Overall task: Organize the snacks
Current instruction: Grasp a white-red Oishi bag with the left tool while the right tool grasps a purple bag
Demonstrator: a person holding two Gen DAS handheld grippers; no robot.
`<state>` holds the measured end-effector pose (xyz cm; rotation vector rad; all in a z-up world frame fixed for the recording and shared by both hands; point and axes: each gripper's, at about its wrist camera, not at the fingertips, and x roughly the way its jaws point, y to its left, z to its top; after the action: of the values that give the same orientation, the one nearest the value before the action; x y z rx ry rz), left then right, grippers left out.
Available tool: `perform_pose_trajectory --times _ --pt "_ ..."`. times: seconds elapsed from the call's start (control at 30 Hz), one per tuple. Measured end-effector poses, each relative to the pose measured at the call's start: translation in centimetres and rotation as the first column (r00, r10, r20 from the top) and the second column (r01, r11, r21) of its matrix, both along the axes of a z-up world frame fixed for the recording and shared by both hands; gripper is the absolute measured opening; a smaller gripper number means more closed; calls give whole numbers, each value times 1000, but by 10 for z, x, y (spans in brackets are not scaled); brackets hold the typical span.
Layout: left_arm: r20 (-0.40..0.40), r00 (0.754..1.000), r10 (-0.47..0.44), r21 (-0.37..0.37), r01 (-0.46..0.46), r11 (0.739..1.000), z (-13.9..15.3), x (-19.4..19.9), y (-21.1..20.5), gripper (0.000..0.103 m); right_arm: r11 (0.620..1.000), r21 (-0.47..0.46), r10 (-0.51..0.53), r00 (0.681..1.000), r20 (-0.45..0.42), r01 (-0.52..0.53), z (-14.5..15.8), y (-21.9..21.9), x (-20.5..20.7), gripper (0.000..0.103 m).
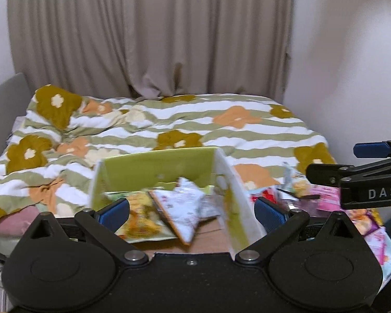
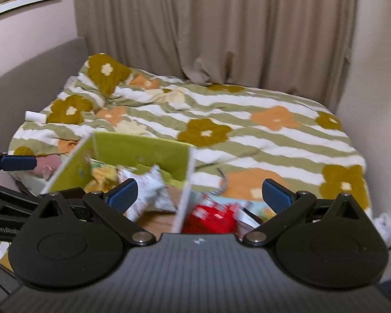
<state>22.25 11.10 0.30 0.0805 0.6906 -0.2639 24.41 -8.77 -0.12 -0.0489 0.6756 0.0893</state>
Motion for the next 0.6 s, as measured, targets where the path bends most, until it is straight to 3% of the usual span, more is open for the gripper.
perform_pose_trajectory --times 0.37,0.6 --pt "-44 996 -80 -28 79 996 -13 -37 -116 103 995 18 -95 995 -40 96 -16 -134 -54 103" --pt "-136 988 -73 -65 64 996 -54 -37 -179 103 987 67 -141 986 -92 148 -46 -202 -61 103"
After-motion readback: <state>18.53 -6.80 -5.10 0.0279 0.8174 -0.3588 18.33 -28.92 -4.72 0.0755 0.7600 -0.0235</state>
